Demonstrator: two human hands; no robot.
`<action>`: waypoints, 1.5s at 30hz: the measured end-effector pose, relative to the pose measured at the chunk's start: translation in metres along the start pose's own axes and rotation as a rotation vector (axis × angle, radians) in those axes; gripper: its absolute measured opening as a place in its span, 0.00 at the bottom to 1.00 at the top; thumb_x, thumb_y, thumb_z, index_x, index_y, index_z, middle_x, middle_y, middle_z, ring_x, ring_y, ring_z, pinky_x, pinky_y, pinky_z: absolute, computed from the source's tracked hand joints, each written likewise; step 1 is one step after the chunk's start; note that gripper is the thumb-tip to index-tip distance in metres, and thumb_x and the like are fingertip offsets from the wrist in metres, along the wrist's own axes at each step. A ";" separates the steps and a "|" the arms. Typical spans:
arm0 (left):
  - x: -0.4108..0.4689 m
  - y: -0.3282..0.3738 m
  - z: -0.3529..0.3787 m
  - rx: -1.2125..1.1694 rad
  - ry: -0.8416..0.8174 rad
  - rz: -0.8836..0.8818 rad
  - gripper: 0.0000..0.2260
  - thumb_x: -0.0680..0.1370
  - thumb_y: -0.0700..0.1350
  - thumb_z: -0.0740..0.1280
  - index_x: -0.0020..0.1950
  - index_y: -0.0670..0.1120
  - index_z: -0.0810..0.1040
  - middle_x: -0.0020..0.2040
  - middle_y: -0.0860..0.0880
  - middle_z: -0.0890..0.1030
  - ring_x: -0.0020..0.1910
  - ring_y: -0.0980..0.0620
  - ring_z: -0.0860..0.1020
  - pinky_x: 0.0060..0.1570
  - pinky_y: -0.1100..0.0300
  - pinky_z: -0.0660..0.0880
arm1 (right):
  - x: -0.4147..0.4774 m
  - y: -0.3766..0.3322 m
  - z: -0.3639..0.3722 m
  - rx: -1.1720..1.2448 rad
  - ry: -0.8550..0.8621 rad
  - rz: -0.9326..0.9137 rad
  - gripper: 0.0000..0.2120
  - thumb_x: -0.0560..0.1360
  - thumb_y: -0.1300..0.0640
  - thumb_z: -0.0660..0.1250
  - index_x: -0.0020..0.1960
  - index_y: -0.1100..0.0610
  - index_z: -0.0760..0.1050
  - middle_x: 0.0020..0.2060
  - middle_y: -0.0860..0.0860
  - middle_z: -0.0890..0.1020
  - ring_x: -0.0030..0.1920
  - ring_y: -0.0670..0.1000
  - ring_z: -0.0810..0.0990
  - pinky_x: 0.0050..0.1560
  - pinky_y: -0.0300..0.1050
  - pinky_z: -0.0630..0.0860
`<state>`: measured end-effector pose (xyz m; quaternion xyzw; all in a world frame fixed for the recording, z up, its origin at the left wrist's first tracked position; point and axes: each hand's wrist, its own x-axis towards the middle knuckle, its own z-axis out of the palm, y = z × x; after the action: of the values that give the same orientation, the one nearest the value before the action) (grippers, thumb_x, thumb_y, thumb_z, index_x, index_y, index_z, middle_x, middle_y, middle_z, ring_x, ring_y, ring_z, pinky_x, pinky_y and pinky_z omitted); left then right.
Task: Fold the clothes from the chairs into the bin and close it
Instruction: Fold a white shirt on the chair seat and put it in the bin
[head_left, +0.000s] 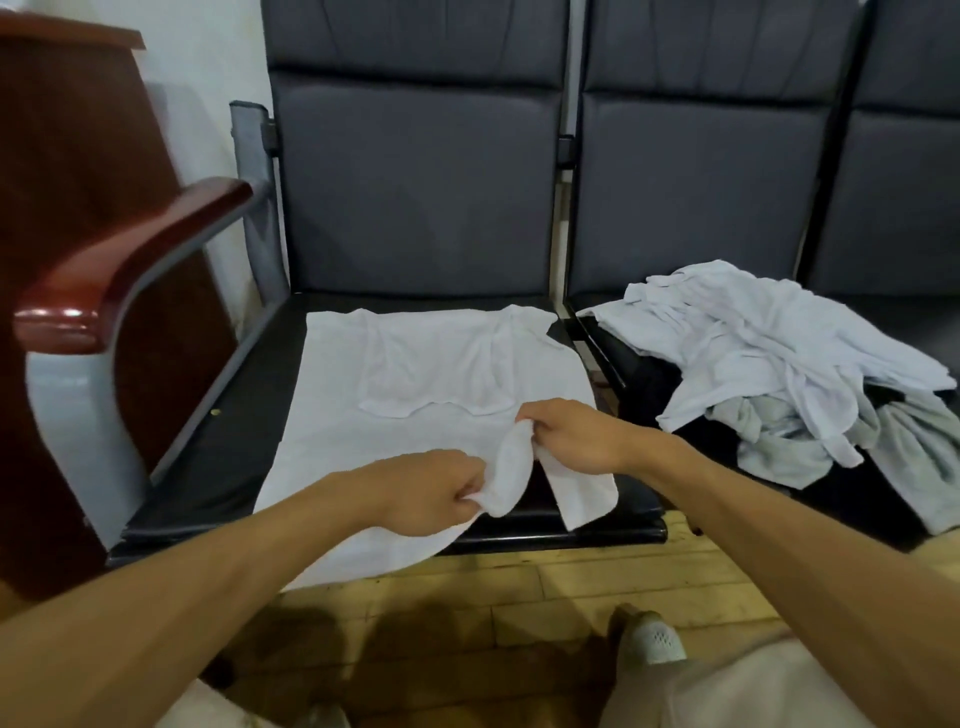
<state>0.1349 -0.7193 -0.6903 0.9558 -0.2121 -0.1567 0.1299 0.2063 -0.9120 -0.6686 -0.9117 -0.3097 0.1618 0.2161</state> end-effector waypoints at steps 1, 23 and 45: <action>0.000 -0.007 -0.004 -0.104 0.030 -0.027 0.09 0.82 0.48 0.59 0.44 0.47 0.64 0.40 0.52 0.69 0.36 0.54 0.66 0.40 0.60 0.65 | 0.004 -0.004 -0.001 0.040 0.005 0.037 0.14 0.80 0.64 0.54 0.58 0.61 0.76 0.58 0.52 0.78 0.59 0.53 0.74 0.62 0.45 0.70; -0.016 -0.070 -0.027 -0.276 0.296 -0.199 0.08 0.79 0.42 0.66 0.55 0.52 0.70 0.55 0.52 0.74 0.50 0.57 0.73 0.49 0.70 0.68 | 0.011 0.051 -0.010 0.552 0.520 0.141 0.03 0.76 0.62 0.68 0.45 0.59 0.80 0.41 0.51 0.82 0.43 0.48 0.79 0.41 0.35 0.73; -0.009 -0.102 -0.039 -0.230 0.421 -0.638 0.09 0.78 0.38 0.59 0.50 0.50 0.76 0.51 0.48 0.78 0.48 0.49 0.77 0.47 0.57 0.74 | 0.051 0.021 -0.032 1.644 1.028 0.665 0.17 0.78 0.57 0.66 0.66 0.57 0.72 0.53 0.51 0.77 0.53 0.53 0.74 0.40 0.46 0.72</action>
<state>0.1780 -0.6186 -0.6846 0.9641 0.1455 -0.0126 0.2216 0.2686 -0.9036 -0.6598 -0.4802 0.2958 -0.0345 0.8250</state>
